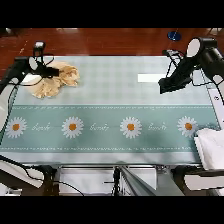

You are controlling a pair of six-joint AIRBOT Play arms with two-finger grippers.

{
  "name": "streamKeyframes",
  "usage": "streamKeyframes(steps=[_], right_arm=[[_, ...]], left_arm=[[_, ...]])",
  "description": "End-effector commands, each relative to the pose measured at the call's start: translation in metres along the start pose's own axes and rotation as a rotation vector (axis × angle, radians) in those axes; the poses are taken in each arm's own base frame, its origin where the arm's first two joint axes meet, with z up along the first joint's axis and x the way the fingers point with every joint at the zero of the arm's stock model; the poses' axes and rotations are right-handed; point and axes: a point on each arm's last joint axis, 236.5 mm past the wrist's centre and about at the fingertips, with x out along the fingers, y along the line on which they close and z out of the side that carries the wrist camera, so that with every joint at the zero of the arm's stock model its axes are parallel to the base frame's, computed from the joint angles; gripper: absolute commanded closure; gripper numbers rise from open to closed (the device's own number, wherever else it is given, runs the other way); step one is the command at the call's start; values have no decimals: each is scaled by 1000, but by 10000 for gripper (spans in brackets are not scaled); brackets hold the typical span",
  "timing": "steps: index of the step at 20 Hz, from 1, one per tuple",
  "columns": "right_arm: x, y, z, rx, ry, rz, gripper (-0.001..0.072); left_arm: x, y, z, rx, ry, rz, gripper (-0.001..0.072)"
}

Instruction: Fold the shirts.

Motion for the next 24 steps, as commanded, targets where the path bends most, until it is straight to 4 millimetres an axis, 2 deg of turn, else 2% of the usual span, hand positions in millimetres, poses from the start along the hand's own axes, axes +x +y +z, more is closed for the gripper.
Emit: streamKeyframes(steps=[1,3,4,6,7,8,10,11,13,15,17,18,20,22,24], right_arm=[[0,-4,-1,-3,2,-18,234],[0,-10,-3,-3,12,-43,235],[-1,-12,-6,-4,25,-54,235],[-1,-20,-13,-3,52,-83,235],[-2,-24,-17,-3,72,-104,235],[-3,-28,-21,-3,89,-121,246],[-6,-42,-30,-21,131,-180,249],[-8,-50,-35,-20,151,-212,249],[-11,-59,-39,-13,166,-254,249],[-13,-62,-41,-11,179,-269,249],[-14,-65,-47,-6,201,-282,249],[-16,-66,-48,-3,206,-286,249],[-19,-66,-49,-2,196,-287,249],[-24,-66,-49,-1,182,-289,249],[-29,-65,-47,-1,156,-290,249]], left_arm=[[-56,-6,45,-85,-45,-13,682],[-121,-24,101,-55,-208,-35,682],[-162,-37,127,-37,-301,-52,683],[-243,-69,160,4,-460,-97,683],[-281,-86,167,28,-517,-126,683],[-317,-107,168,58,-561,-160,682],[-372,-150,152,145,-597,-235,682],[-395,-174,137,208,-597,-276,683],[-426,-216,107,297,-578,-360,682],[-437,-257,76,385,-526,-434,682],[-427,-296,45,472,-445,-484,682],[-414,-315,29,513,-397,-500,682],[-376,-347,-5,586,-285,-508,682],[-325,-371,-47,659,-143,-491,682],[-267,-384,-92,720,9,-455,682]])
